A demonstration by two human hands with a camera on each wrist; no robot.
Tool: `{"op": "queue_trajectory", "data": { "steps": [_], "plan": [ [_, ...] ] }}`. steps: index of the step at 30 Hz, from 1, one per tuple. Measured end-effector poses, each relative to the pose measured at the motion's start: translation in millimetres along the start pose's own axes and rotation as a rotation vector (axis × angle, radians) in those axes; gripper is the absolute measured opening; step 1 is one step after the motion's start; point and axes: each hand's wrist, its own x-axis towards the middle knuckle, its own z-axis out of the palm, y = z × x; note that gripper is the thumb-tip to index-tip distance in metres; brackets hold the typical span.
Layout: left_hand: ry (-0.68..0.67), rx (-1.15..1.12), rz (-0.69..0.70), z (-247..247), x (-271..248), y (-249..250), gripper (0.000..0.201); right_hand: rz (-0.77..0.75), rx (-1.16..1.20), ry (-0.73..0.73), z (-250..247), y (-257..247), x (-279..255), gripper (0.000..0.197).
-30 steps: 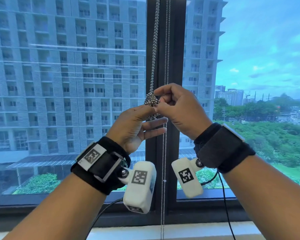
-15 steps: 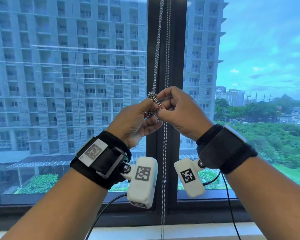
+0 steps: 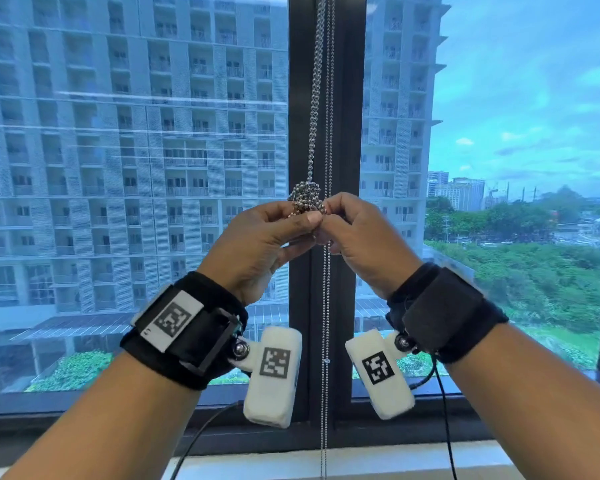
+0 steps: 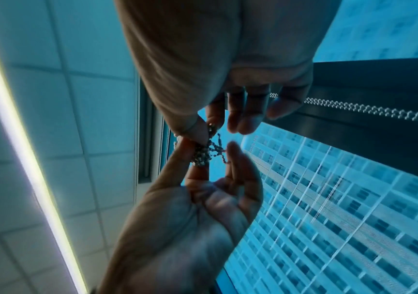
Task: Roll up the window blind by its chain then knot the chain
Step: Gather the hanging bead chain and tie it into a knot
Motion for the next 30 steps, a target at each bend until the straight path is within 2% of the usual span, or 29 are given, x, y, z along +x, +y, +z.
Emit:
{"op": "queue_trajectory", "data": {
  "steps": [3, 5, 8, 11, 15, 20, 21, 23, 26, 28, 30],
  "plan": [
    [0.050, 0.043, -0.054, 0.4, 2.0, -3.4, 0.011, -0.073, -0.157, -0.036, 2.7, 4.5, -4.9, 0.021],
    [0.067, 0.000, -0.116, 0.4, 5.3, -2.2, 0.017, -0.109, -0.269, -0.023, 3.9, 8.2, -5.4, 0.020],
    [0.055, -0.096, -0.149, 0.8, 7.8, 3.2, 0.010, -0.109, -0.290, 0.026, 2.0, 13.0, -1.1, 0.017],
    [0.085, -0.091, -0.093, -1.3, 8.8, -2.0, 0.010, -0.087, -0.225, -0.006, -3.6, 16.4, 0.5, 0.015],
    [0.118, 0.023, -0.040, 0.9, 4.5, -22.9, 0.008, -0.051, -0.158, -0.097, -6.8, 23.3, -3.8, 0.009],
    [0.102, 0.085, 0.019, 11.1, -2.7, -47.9, 0.024, 0.124, 0.174, -0.090, -5.7, 7.3, 14.6, 0.020],
    [0.091, 0.094, 0.020, 14.1, -3.7, -51.0, 0.022, 0.124, 0.178, -0.115, -5.1, 3.9, 18.6, 0.028],
    [0.076, 0.104, 0.010, 17.3, -6.8, -52.4, 0.016, 0.075, 0.136, -0.179, 1.3, 1.1, 22.5, 0.041],
    [0.033, 0.059, -0.039, 13.6, -10.4, -55.5, 0.009, 0.127, 0.146, -0.210, 9.5, 11.7, 17.1, 0.039],
    [0.005, -0.031, -0.114, 6.7, -15.3, -59.2, 0.017, 0.178, 0.242, -0.234, 12.2, 25.4, 10.3, 0.040],
    [0.067, -0.069, -0.180, -1.4, -20.2, -63.4, 0.028, 0.221, 0.358, -0.277, 14.3, 39.6, 2.1, 0.040]
  ]
}}
